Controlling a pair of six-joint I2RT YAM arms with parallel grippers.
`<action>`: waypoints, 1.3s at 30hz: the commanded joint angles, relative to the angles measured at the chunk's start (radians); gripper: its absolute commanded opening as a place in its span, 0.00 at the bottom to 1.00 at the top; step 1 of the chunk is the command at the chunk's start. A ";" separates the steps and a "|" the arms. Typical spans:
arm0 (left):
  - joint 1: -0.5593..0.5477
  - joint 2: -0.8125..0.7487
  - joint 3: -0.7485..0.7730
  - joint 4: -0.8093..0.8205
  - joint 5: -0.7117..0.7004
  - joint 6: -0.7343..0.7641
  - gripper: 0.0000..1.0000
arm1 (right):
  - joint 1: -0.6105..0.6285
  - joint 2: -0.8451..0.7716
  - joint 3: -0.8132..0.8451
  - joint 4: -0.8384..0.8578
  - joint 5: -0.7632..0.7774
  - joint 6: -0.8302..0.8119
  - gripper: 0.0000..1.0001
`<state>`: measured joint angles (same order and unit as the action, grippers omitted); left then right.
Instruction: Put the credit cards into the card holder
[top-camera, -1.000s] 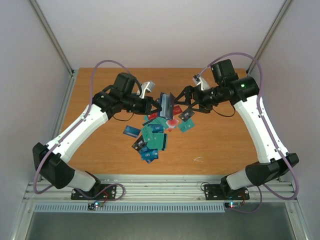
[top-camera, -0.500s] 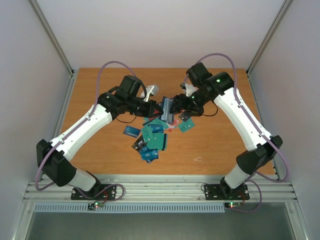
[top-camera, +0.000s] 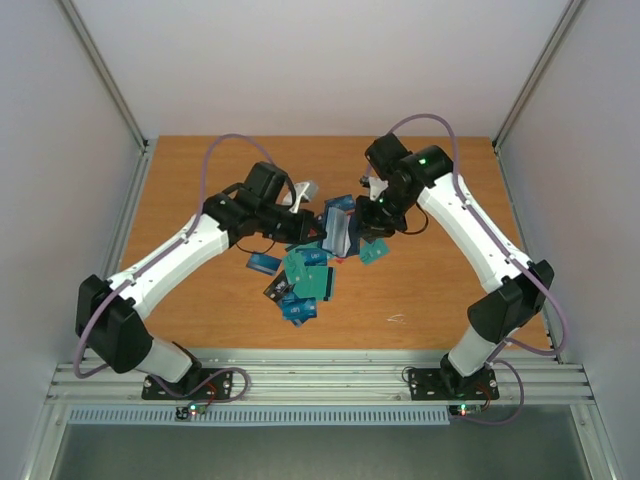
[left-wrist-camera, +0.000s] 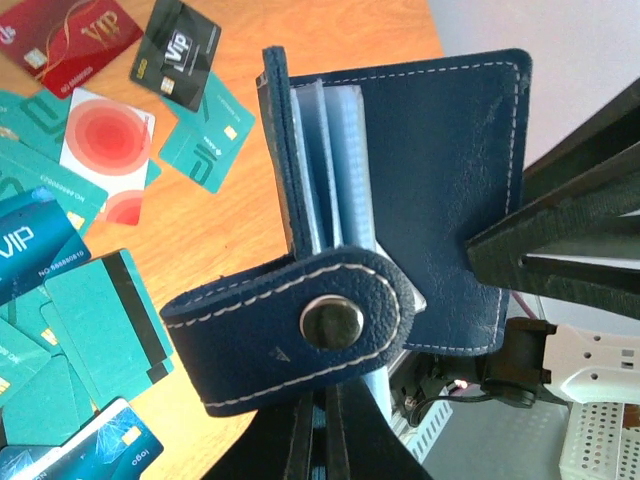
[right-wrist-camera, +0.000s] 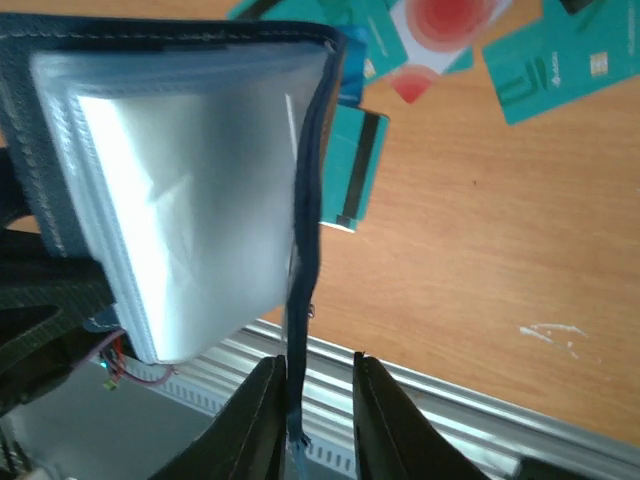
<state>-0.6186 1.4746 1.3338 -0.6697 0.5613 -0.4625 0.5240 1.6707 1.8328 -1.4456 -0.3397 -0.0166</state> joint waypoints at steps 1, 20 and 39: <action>-0.015 -0.015 -0.053 0.133 0.016 -0.036 0.00 | 0.005 -0.011 -0.072 -0.028 0.030 0.010 0.15; -0.051 0.246 -0.250 0.532 0.101 -0.230 0.00 | -0.158 -0.084 -0.563 0.180 0.039 -0.023 0.01; -0.152 0.344 -0.084 0.294 -0.003 -0.177 0.00 | -0.260 0.093 -0.709 0.276 0.093 -0.061 0.23</action>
<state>-0.7460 1.8275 1.1667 -0.3023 0.6167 -0.6720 0.2817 1.7546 1.1179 -1.1492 -0.2939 -0.0654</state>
